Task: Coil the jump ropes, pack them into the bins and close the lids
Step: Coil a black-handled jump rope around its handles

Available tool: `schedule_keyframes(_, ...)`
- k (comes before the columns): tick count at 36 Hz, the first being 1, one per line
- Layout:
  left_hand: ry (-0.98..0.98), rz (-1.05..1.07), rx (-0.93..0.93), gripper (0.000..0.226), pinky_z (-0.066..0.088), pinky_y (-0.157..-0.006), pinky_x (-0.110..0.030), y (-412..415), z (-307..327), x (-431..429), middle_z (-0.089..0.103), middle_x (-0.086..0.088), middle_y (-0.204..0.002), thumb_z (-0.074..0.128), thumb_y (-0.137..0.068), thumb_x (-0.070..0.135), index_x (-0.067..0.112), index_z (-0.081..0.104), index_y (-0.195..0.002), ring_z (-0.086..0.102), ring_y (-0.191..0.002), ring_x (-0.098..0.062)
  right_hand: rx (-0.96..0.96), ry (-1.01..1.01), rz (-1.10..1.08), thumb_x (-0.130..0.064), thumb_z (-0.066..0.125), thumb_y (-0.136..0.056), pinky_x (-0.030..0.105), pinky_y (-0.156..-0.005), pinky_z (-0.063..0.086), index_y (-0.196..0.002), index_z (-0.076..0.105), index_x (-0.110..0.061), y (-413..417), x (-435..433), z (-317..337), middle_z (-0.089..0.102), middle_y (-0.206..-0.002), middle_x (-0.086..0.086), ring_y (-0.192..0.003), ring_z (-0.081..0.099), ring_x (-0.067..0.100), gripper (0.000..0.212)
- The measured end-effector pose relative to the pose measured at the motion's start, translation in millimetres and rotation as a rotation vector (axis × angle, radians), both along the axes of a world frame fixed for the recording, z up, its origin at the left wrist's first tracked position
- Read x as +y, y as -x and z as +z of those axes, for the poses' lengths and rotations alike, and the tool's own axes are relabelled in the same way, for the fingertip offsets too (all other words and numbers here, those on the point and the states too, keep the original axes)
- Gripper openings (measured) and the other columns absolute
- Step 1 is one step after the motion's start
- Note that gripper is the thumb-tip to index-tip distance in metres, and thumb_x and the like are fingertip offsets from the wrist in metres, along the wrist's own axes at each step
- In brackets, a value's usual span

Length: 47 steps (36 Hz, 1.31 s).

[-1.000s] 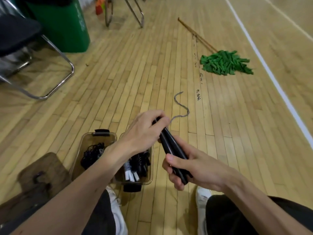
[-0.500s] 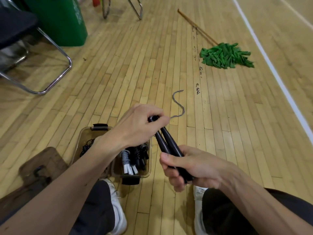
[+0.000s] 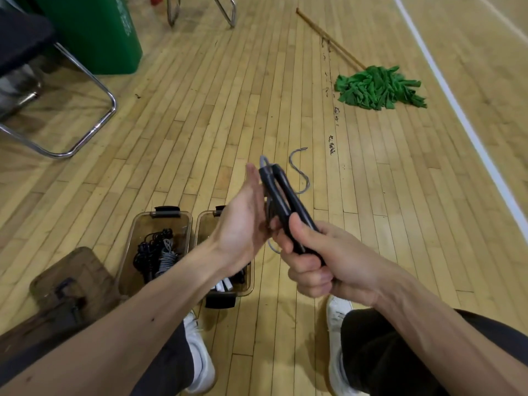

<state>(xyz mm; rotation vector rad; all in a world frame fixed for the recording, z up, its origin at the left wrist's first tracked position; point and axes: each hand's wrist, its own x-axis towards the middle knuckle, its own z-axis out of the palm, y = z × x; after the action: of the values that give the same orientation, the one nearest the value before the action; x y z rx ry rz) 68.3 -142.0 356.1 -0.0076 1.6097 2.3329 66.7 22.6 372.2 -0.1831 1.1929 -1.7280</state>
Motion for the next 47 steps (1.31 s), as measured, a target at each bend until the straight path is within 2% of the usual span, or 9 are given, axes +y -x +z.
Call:
schedule_keyframes(4,0.118,-0.020,-0.077,0.058,0.041,-0.055,-0.027,-8,-9,0,0.044,-0.004,-0.063,0.022,-0.108,0.047,-0.002,0.054,-0.114,0.039,-0.053,-0.014,0.131,-0.153,-0.117,-0.047,0.052,-0.093,0.023,-0.043,0.018,-0.080,0.052,-0.015,9,5,2,0.029,-0.057,-0.003,-0.044,0.021,0.009,0.035)
schedule_keyframes(7,0.335,-0.025,-0.059,0.038,0.030,-0.047,-0.027,-13,-17,-1,0.037,0.002,-0.059,0.029,-0.109,0.038,0.007,0.050,-0.111,0.031,-0.047,-0.012,0.212,-0.314,-0.173,-0.048,0.054,-0.094,0.023,-0.044,0.022,-0.085,0.052,-0.014,13,10,-3,0.029,-0.061,-0.001,-0.049,0.021,0.012,0.035)
schedule_keyframes(14,1.118,-0.244,0.336,0.023,0.031,-0.052,-0.030,-25,-31,-16,0.053,-0.005,-0.066,0.031,-0.108,0.039,0.039,0.040,-0.088,0.043,-0.054,-0.015,0.373,-0.584,-0.076,-0.043,0.053,-0.101,0.020,-0.045,0.030,-0.088,0.056,-0.011,7,18,-26,0.039,-0.060,-0.006,-0.049,0.030,0.009,0.034)
schedule_keyframes(19,1.620,-0.384,0.656,0.004,0.031,-0.057,-0.027,-26,-25,-31,0.042,0.009,-0.080,0.038,-0.109,0.030,0.029,0.040,-0.112,0.042,-0.073,-0.014,0.467,-0.713,0.018,-0.044,0.057,-0.099,0.021,-0.045,0.032,-0.089,0.059,-0.010,3,16,-40,0.042,-0.066,-0.002,-0.049,0.032,0.009,0.036)
schedule_keyframes(27,1.661,-0.559,0.830,0.022,0.045,-0.077,-0.031,-27,-18,-38,0.053,0.007,-0.116,0.041,-0.108,0.024,0.028,0.050,-0.128,0.051,-0.112,-0.015,0.507,-0.818,0.294,-0.044,0.054,-0.101,0.019,-0.047,0.038,-0.088,0.057,-0.014,0,7,-46,0.044,-0.069,-0.001,-0.051,0.038,0.008,0.034)
schedule_keyframes(30,1.575,-0.514,0.943,0.012,0.051,-0.071,-0.032,-26,-19,-41,0.057,0.006,-0.102,0.050,-0.105,0.028,0.025,0.059,-0.112,0.055,-0.097,-0.015,0.500,-0.822,0.355,-0.046,0.053,-0.101,0.022,-0.048,0.038,-0.086,0.055,-0.013,0,4,-46,0.043,-0.070,0.001,-0.053,0.038,0.010,0.037)
schedule_keyframes(36,1.458,-0.438,1.077,0.013,0.032,-0.055,-0.018,-24,-24,-39,0.058,0.011,-0.072,0.080,-0.083,0.027,0.025,0.068,-0.080,0.054,-0.068,-0.009,0.532,-0.819,0.446,-0.049,0.052,-0.101,0.024,-0.048,0.039,-0.084,0.054,-0.012,-1,3,-46,0.044,-0.067,0.002,-0.052,0.039,0.013,0.040)
schedule_keyframes(43,1.320,-0.433,1.048,0.015,0.047,-0.049,-0.031,-24,-15,-35,0.052,0.009,-0.068,0.077,-0.086,0.021,0.022,0.067,-0.075,0.044,-0.063,-0.006,0.563,-0.782,0.505,-0.050,0.052,-0.100,0.025,-0.050,0.038,-0.084,0.055,-0.013,-4,8,-44,0.045,-0.063,-0.001,-0.051,0.040,0.012,0.041)
schedule_keyframes(47,1.305,-0.490,0.873,0.024,0.047,-0.057,-0.032,-24,-14,-28,0.053,0.010,-0.075,0.062,-0.090,0.040,0.021,0.071,-0.079,0.050,-0.068,-0.007,0.644,-0.807,0.565,-0.059,0.053,-0.096,0.028,-0.056,0.039,-0.086,0.057,-0.011,-7,9,-49,0.046,-0.066,0.001,-0.055,0.042,0.014,0.050)
